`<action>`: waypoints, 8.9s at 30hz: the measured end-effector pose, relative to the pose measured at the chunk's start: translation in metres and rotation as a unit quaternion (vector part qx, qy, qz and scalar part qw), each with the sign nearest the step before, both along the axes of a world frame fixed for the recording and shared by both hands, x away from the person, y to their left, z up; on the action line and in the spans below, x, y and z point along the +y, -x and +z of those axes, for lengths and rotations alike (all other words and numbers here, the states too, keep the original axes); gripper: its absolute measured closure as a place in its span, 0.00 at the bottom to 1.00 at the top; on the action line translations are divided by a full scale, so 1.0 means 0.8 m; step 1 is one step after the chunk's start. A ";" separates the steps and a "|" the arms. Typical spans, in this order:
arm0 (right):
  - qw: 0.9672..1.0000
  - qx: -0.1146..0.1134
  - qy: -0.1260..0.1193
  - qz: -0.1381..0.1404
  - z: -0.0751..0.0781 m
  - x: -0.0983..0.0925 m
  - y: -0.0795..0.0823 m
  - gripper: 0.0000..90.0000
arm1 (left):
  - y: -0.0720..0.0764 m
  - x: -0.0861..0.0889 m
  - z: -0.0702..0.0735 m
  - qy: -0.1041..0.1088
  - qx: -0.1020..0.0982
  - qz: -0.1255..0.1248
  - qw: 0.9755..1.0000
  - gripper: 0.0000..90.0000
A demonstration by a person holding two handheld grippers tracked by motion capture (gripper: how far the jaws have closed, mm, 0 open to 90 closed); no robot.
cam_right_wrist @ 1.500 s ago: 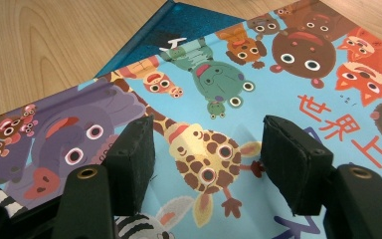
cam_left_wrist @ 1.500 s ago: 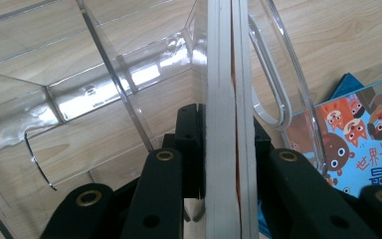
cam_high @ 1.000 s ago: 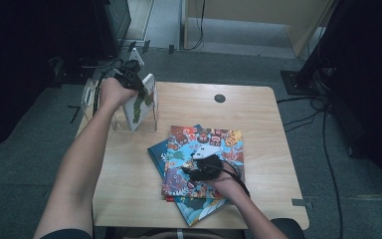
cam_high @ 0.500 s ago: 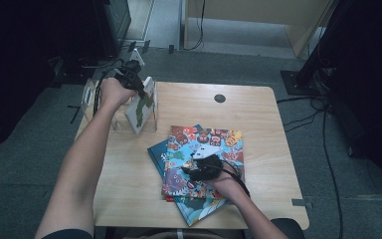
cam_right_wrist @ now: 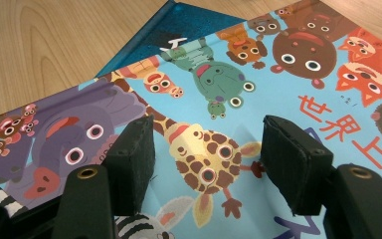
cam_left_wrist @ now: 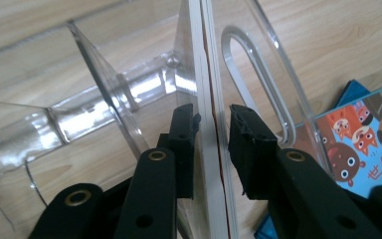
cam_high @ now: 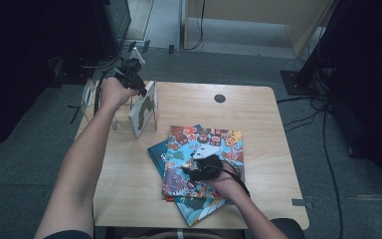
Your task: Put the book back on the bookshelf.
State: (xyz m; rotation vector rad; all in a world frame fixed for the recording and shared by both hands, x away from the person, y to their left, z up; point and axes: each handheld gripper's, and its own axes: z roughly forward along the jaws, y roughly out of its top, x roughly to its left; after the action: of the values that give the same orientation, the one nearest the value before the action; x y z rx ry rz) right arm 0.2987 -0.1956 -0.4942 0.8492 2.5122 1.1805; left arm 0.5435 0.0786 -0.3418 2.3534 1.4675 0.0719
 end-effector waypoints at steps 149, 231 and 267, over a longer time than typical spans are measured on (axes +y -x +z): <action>0.970 0.014 -0.043 -0.238 -0.004 -0.206 -0.002 0.96 | 0.244 -0.026 -0.184 0.187 -0.044 -0.135 0.972 1.00; 0.978 0.040 -0.030 -0.201 -0.007 -0.144 -0.080 1.00 | 0.298 0.043 -0.173 0.179 -0.071 -0.060 0.979 0.64; 0.984 0.037 -0.043 -0.169 -0.005 -0.127 -0.060 0.88 | 0.240 0.085 -0.170 0.166 -0.098 -0.068 0.979 0.51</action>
State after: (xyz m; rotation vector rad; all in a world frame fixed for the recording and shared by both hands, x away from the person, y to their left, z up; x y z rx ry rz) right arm 0.3466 -0.2971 -0.4979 1.3036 2.2610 1.1653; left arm 0.3517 0.1469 -0.4778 2.1011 1.1266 0.0208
